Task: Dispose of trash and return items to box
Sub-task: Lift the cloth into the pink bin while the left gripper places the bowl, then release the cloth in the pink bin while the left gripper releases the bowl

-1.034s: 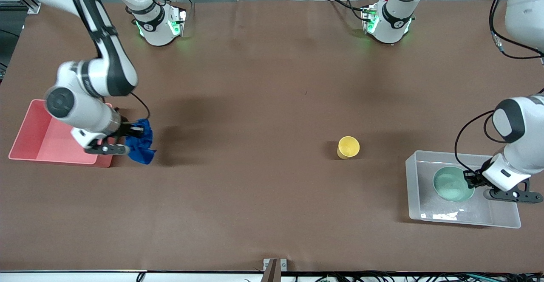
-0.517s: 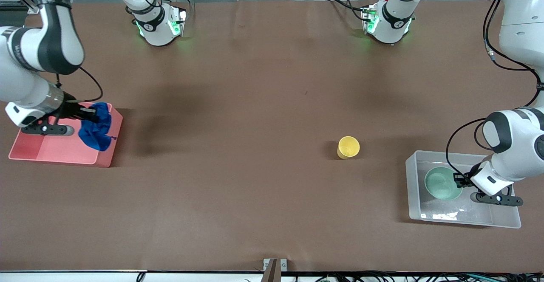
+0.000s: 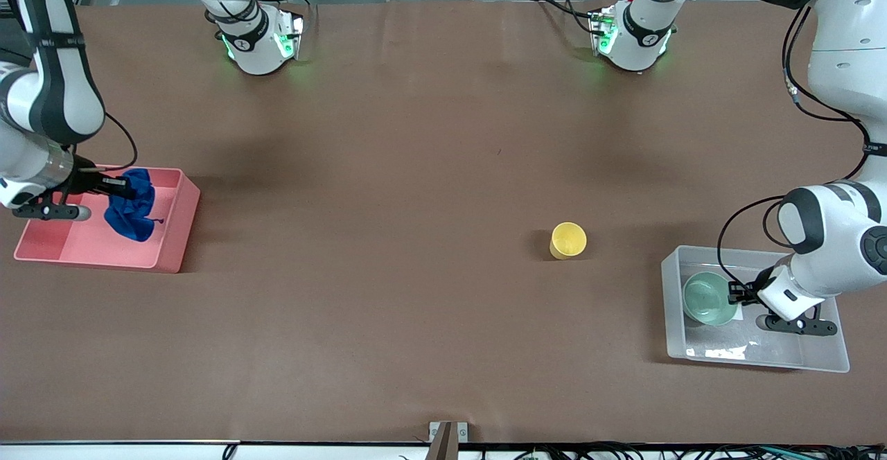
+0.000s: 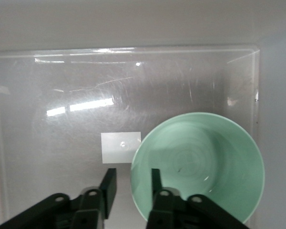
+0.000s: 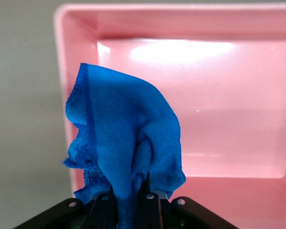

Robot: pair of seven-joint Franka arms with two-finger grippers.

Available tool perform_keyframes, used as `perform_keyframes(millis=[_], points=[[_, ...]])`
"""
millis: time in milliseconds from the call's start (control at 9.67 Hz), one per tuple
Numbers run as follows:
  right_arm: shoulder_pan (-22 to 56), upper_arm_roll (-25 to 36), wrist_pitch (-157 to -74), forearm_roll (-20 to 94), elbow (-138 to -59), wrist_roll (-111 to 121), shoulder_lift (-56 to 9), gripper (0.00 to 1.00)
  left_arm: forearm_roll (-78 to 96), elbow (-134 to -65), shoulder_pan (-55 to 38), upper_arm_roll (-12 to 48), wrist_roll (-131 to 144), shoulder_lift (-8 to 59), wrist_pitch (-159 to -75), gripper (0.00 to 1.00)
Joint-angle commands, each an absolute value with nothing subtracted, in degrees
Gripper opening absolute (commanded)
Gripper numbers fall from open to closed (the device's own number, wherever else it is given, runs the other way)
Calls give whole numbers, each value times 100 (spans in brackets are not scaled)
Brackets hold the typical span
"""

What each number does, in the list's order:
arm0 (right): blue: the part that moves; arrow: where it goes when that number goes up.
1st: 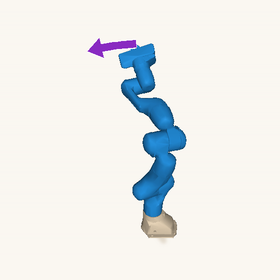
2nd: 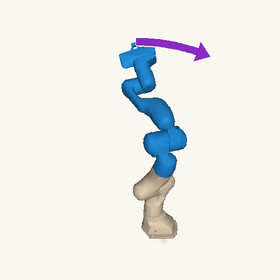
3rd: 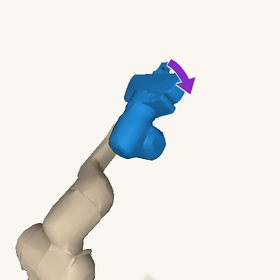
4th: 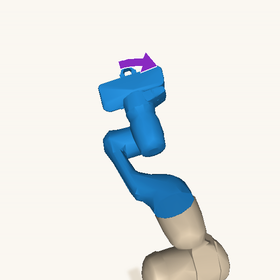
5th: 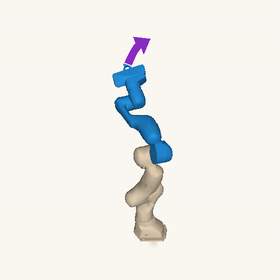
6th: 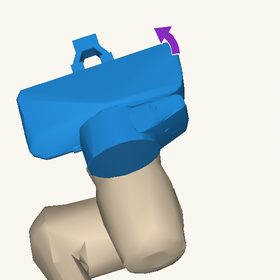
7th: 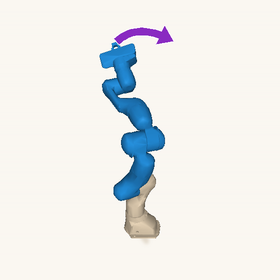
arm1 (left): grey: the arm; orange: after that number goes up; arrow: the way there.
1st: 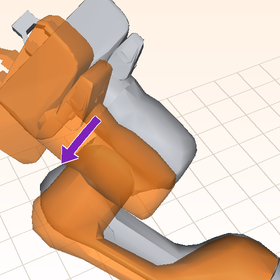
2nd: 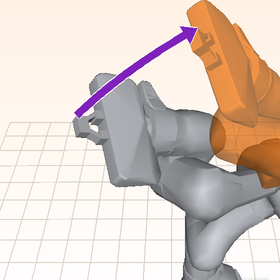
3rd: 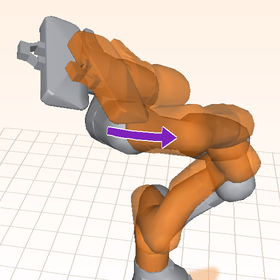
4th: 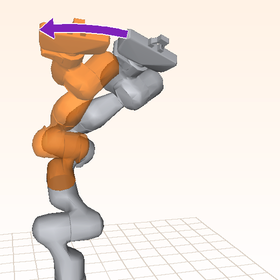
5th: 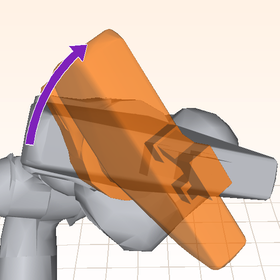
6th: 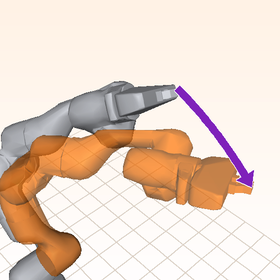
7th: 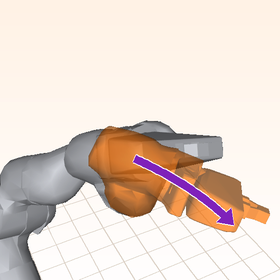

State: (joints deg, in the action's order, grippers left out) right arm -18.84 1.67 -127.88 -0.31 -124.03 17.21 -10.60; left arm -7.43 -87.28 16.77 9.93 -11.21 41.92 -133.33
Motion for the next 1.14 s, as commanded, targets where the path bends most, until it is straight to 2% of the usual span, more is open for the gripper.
perform_keyframes(millis=[0,103,207,310,414,621,828,1034], points=[[-2109,70,-13260,-79,-12401,1907,-1466,38,-729,-8666,1740,1046,-1134,4045,-13176,100],[-2118,70,-13280,-79,-12375,1899,-1503,65,-729,-8649,1662,1063,-1064,3791,-12914,100],[-2109,70,-13237,-79,-12349,1898,-1486,83,-686,-8675,1565,1072,-933,3553,-12711,100],[-2101,70,-13219,-79,-12340,1907,-1433,93,-677,-8736,1382,1098,-740,3307,-12535,100],[-2083,62,-13097,-79,-12244,1907,-1311,100,-685,-8745,1241,1133,-329,3165,-12142,100],[-1952,35,-11951,-79,-11466,1872,-1021,100,-712,-9103,1055,1501,655,2850,-11857,100],[-1768,26,-10825,-79,-10525,1855,-810,100,-721,-9665,1064,1966,1402,2646,-11944,100],[-1434,26,-10128,-88,-9934,1837,-503,100,-756,-10367,985,2336,2404,2488,-12538,100]])
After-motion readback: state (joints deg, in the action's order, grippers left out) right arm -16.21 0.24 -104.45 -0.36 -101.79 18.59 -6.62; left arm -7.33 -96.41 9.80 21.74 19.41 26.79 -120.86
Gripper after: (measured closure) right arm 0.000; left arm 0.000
